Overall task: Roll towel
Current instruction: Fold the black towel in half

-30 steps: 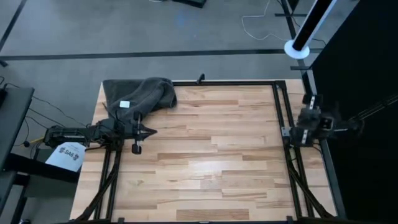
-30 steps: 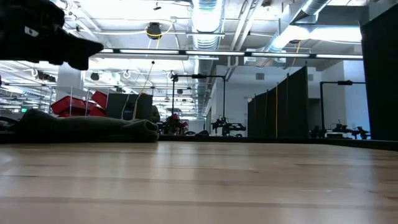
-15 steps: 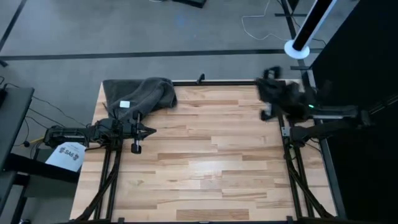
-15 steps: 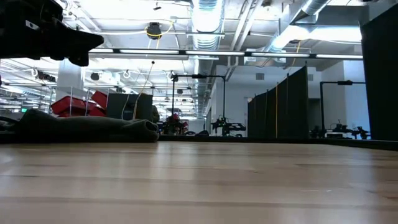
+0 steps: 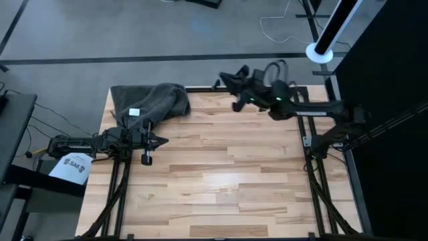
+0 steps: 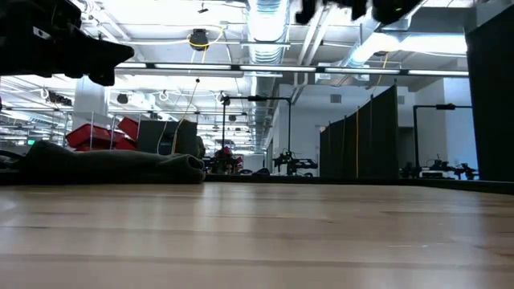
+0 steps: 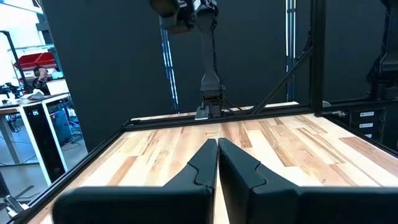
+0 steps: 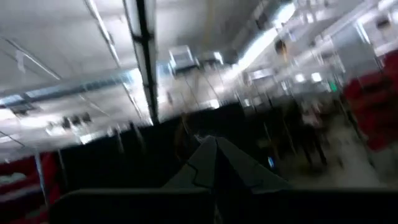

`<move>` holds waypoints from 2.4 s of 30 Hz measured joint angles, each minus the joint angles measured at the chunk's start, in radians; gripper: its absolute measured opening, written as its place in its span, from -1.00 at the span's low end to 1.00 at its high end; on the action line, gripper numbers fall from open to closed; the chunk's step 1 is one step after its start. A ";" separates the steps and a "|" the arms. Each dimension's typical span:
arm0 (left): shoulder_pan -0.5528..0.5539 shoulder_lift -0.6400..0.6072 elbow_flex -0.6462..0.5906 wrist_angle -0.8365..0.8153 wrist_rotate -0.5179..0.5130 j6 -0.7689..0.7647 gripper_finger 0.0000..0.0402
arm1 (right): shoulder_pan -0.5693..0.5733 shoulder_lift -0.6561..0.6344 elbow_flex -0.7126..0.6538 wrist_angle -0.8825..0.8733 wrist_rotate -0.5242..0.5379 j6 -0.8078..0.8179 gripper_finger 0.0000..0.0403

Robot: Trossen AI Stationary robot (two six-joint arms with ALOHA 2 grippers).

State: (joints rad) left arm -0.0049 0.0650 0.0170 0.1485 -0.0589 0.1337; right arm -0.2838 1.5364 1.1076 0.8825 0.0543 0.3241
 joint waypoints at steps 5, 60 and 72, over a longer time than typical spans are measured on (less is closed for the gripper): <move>0.000 0.000 0.000 -0.001 0.000 -0.016 -1.00 | -0.037 0.136 0.131 -0.333 0.000 0.103 -0.99; 0.000 0.000 0.000 0.046 0.000 -0.556 -1.00 | 0.125 0.630 0.884 -1.624 0.298 -0.088 -1.00; 0.000 0.000 0.000 0.043 0.000 -0.697 -1.00 | 0.371 0.477 0.727 -2.230 0.249 0.116 -1.00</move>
State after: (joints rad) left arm -0.0045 0.0653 0.0174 0.1919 -0.0589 -0.5629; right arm 0.0877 2.0134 1.8343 -1.3476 0.3034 0.4404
